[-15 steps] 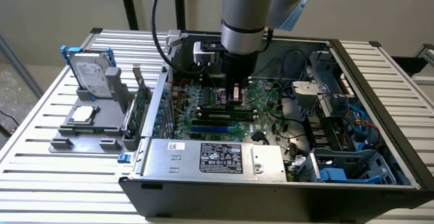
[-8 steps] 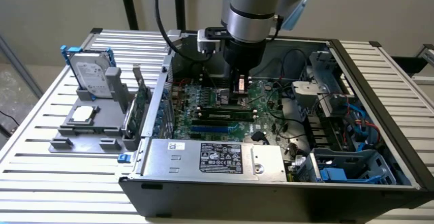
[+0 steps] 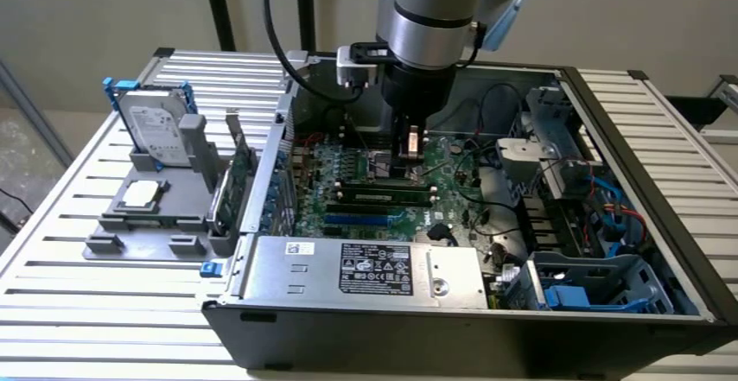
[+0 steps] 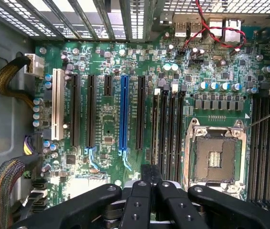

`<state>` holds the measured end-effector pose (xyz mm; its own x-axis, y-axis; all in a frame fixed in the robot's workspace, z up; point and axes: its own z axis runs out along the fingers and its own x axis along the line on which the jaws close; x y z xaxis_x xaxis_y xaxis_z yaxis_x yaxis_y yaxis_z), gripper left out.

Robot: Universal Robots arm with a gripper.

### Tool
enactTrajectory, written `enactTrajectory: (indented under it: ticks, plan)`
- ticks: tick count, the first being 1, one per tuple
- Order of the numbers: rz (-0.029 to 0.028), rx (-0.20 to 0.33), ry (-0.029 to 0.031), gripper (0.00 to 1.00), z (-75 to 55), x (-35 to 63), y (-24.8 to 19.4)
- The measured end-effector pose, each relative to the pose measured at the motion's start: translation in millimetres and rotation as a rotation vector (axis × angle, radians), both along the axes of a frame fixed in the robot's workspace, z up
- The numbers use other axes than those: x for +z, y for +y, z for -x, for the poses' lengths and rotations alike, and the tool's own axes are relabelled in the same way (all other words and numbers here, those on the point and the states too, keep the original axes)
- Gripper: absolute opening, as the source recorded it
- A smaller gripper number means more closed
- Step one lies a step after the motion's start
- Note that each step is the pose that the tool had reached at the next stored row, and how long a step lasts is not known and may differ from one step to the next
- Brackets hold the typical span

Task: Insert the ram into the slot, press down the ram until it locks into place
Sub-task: 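Press down the ram until it locks into place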

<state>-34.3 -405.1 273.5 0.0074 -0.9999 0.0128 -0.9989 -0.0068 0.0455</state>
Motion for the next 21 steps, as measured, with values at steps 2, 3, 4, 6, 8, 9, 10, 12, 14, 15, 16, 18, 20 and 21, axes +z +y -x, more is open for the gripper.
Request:
enactTrajectory:
  ticks: [2, 3, 4, 6, 8, 9, 10, 12, 14, 15, 16, 18, 20, 21]
  plan:
    - [0.0002, 0.000, 0.0000, 0.11, 0.0, 0.0, 0.0]
    - [0.0002, 0.000, 0.0000, 0.11, 0.0, 0.0, 0.0]
    - [0.0003, 0.000, 0.0000, 0.11, 0.0, 0.0, 0.0]
    - [0.0003, 0.000, 0.0000, 0.11, 0.0, 0.0, 0.0]
    - [0.0003, 0.000, 0.0000, 0.11, 0.0, 0.0, 0.0]
    - [0.0003, 0.000, 0.0000, 0.11, 0.0, 0.0, 0.0]
    - [0.0003, 0.000, 0.0000, 0.11, 0.0, 0.0, 0.0]
    - [0.0003, 0.000, 0.0000, 0.11, 0.0, 0.0, 0.0]
    - [0.0029, -0.014, -0.0001, 0.11, 0.0, -0.1, -0.1]
    - [0.0050, -0.026, 0.0000, 0.11, 0.0, 0.0, -0.2]
    - [0.0068, -0.038, 0.0000, 0.11, 0.0, 0.0, -0.2]
    - [0.0105, -0.062, 0.0000, 0.11, 0.0, 0.0, -0.2]
    - [0.0144, -0.087, 0.0000, 0.11, 0.0, 0.0, -0.2]
    - [0.0163, -0.099, 0.0001, 0.11, 0.0, 0.0, -0.2]
